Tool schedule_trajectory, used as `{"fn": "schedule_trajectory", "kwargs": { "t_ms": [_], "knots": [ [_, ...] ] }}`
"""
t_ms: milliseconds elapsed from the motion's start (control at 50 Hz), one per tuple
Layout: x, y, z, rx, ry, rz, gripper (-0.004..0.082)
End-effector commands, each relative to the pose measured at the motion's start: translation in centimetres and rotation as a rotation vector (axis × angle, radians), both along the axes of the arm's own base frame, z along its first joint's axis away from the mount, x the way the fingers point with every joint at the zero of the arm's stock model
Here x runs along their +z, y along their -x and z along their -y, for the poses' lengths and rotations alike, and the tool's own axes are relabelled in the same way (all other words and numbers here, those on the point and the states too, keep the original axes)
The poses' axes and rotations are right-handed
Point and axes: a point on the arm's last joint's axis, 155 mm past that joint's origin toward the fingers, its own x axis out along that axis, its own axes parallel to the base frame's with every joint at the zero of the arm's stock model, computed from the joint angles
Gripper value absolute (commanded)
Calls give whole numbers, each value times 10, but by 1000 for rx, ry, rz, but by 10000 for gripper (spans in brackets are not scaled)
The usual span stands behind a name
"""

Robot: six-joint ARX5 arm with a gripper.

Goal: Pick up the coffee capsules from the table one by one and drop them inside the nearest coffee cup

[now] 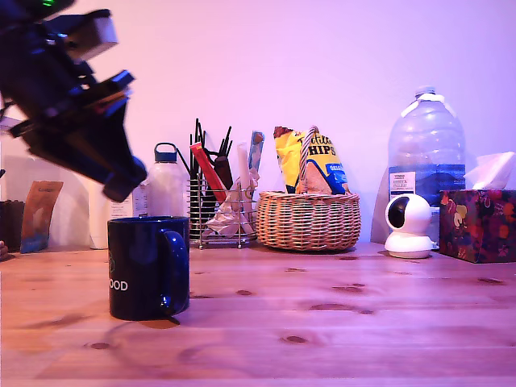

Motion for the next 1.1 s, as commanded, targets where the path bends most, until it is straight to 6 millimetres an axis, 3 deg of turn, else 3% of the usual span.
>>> {"fn": "schedule_trajectory", "kwargs": {
  "t_ms": [0,280,580,1080],
  "knots": [
    [2,-3,3,-7,-5,-6,198],
    [0,-9,15,-49,-51,-66,199],
    [-17,-15,25,-78,-105,-140,199],
    [-26,-18,18,-59,-165,-173,199]
  ]
}}
